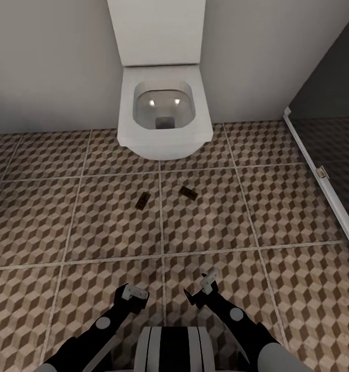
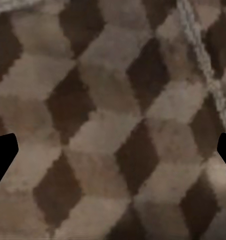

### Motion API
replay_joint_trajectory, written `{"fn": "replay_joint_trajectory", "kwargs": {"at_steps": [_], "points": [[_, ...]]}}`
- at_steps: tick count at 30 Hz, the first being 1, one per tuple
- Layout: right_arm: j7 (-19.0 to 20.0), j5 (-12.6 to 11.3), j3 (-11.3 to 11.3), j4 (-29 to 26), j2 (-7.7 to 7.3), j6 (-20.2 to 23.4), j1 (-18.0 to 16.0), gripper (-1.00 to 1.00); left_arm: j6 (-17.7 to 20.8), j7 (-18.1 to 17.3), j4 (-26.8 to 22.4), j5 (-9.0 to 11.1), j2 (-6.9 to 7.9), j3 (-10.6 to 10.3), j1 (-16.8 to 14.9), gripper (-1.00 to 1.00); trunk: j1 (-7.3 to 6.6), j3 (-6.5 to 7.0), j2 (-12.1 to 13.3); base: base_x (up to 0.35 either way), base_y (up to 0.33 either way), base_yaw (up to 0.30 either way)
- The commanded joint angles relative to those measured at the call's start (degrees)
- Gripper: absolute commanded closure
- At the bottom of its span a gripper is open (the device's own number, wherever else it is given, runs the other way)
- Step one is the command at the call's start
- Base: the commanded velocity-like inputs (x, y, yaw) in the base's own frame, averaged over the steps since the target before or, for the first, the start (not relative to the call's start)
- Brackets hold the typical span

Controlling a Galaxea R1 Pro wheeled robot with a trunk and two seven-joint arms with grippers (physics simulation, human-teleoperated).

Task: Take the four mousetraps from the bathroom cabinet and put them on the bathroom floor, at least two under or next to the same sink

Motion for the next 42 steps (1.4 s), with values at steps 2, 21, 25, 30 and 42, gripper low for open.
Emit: {"fn": "replay_joint_trajectory", "kwargs": {"at_steps": [2,21,25,30,42], "points": [[0.0,0.4,-0.1,0.0,0.01,-0.2,0.0,-1.00,-0.3,0.5,0.0,0.5,0.08,-0.5,-0.1,-1.00,-0.03,0.20,0.0,-0.003,0.000,0.000],[-0.1,0.4,0.0,0.0,0.01,-0.2,0.0,-1.00,-0.3,0.6,-0.2,0.5,-0.01,-0.6,-0.1,-1.00,-0.52,4.41,0.3,0.000,0.000,0.000],[-0.1,0.4,0.0,0.0,0.00,-0.2,0.0,-1.00,-0.3,0.6,-0.2,0.5,-0.02,-0.6,-0.1,-1.00,-0.63,5.29,0.3,0.000,0.000,0.000],[-0.1,0.4,0.0,0.0,0.00,-0.2,0.0,-1.00,-0.3,0.6,-0.2,0.5,-0.02,-0.6,-0.1,-1.00,-1.53,6.23,1.9,0.000,0.000,0.000],[-0.1,0.4,-0.1,0.0,0.00,-0.2,0.0,-1.00,-0.3,0.6,-0.1,0.5,-0.02,-0.6,-0.1,-1.00,-4.17,8.39,6.7,0.000,0.000,0.000]]}}
